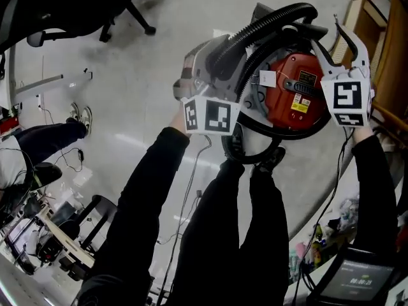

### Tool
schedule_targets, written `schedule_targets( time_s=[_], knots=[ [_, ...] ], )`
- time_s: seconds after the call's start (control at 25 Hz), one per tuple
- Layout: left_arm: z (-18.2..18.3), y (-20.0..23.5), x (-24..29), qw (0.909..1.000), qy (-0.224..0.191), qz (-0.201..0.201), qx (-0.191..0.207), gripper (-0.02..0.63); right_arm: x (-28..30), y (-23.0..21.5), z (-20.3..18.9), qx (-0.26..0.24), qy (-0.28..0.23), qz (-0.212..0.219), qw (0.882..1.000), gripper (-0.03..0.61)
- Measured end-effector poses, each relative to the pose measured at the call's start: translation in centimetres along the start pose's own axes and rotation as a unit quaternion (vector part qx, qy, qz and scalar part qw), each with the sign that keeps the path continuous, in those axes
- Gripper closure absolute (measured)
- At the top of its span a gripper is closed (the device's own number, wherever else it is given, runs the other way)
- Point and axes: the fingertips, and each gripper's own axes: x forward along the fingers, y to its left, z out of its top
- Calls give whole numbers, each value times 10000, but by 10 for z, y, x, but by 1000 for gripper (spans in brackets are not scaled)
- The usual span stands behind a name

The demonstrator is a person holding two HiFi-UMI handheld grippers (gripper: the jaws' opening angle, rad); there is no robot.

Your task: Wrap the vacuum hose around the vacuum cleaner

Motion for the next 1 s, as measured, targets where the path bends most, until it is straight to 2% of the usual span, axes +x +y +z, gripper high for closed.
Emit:
schedule_targets(
  time_s=[0.08,0.16,0.28,0.44,0.6,0.64,0.68,0.72,0.8,0.92,1.0],
  knots=[
    [11,-9,-9,9994,-201,-40,274,419,38,3,-19,-730,484,156,9960,276],
    [18,-14,-18,9983,-379,-43,435,420,65,1,-55,-1095,1031,162,9885,249],
    [30,-20,-38,9954,-712,-65,633,420,84,-10,-107,-894,1596,52,9831,249],
    [37,-26,-67,9908,-1024,-120,874,420,98,0,-134,-940,1859,201,9779,250],
    [32,-33,-80,9889,-1099,-230,977,420,107,-9,-107,-1454,1427,-4,9790,257],
    [29,-33,-83,9898,-1086,-233,893,419,104,-12,-94,-1656,1260,-67,9781,277],
    [26,-31,-86,9913,-1064,-200,747,419,99,-14,-82,-1881,1083,-106,9761,351],
    [23,-26,-89,9929,-1030,-133,580,419,93,-15,-70,-2077,924,-129,9737,388],
    [15,-12,-91,9954,-900,15,318,419,81,-24,-52,-2282,748,-166,9706,390],
    [-7,-1,-83,9985,-539,84,17,419,63,-43,-38,-2651,876,-288,9598,391],
    [-22,0,-76,9992,-329,22,-236,419,47,-52,-35,-2923,1296,-279,9471,393]
  ],
)
